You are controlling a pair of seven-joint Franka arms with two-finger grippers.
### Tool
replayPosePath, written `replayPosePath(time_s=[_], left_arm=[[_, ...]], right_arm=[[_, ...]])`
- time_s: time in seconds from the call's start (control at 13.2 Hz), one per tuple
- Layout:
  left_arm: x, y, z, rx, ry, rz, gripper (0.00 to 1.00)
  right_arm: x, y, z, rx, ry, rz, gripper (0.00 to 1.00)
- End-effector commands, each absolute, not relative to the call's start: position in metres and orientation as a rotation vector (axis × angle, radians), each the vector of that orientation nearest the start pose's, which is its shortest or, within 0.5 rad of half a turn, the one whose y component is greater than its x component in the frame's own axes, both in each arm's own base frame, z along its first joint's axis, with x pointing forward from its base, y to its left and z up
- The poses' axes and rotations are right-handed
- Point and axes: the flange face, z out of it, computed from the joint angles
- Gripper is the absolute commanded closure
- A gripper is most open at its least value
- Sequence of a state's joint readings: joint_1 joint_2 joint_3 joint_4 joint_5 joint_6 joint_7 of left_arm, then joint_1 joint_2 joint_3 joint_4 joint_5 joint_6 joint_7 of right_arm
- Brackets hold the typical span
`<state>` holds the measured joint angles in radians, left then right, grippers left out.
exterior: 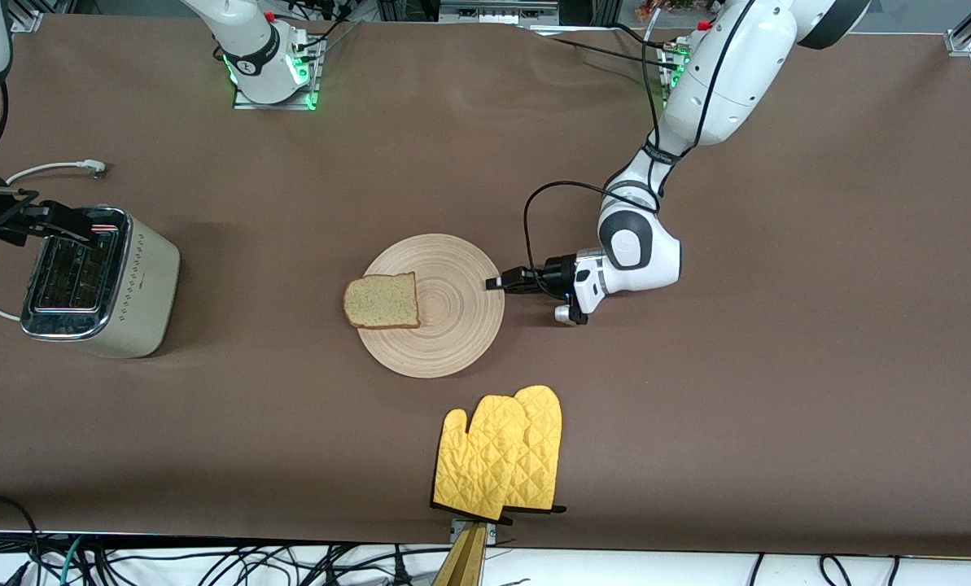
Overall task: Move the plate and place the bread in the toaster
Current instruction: 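Slide the wooden plate with the left gripper toward the toaster, then release the plate with the left gripper while the right gripper reaches the bread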
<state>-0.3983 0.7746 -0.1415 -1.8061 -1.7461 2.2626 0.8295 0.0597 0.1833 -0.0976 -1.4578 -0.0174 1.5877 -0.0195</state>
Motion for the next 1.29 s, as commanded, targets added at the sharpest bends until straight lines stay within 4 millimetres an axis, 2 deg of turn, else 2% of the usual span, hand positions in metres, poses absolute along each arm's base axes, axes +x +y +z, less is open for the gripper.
replayPosePath(time_s=[0.0, 0.08, 0.15, 0.3, 0.38, 0.61, 0.76, 0.91, 0.98, 1.21], left_arm=[[0.536, -0.343, 0.120, 1.948, 0.183, -0.063, 0.50], [0.543, -0.331, 0.122, 1.958, 0.190, -0.045, 0.19], [0.550, -0.314, 0.128, 1.964, 0.198, -0.025, 0.00], [0.555, -0.274, 0.145, 1.960, 0.248, 0.009, 0.00], [0.556, -0.249, 0.157, 1.973, 0.258, 0.028, 0.00], [0.574, -0.148, 0.208, 2.082, 0.181, 0.122, 0.00], [0.583, -0.092, 0.240, 2.167, 0.098, 0.150, 0.00], [0.587, -0.059, 0.276, 2.308, 0.023, 0.127, 0.00], [0.587, -0.053, 0.297, 2.384, 0.013, 0.098, 0.00], [0.587, -0.037, 0.362, 2.587, -0.015, 0.031, 0.00]], right_arm=[[0.609, 0.000, 0.575, -3.183, -0.025, 0.099, 0.00], [0.610, 0.004, 0.572, -3.186, -0.035, 0.104, 0.00], [0.611, 0.005, 0.563, -3.184, -0.040, 0.133, 0.00], [0.619, 0.010, 0.541, -3.175, -0.069, 0.191, 0.00], [0.622, 0.024, 0.533, -3.172, -0.103, 0.208, 0.00], [0.633, 0.049, 0.495, -3.058, -0.102, 0.272, 0.00], [0.641, 0.057, 0.470, -2.951, -0.052, 0.285, 0.00], [0.643, 0.062, 0.444, -2.943, -0.039, 0.258, 0.00], [0.646, 0.065, 0.422, -2.924, -0.029, 0.253, 0.00], [0.655, 0.084, 0.371, -2.757, 0.073, 0.289, 0.00]])
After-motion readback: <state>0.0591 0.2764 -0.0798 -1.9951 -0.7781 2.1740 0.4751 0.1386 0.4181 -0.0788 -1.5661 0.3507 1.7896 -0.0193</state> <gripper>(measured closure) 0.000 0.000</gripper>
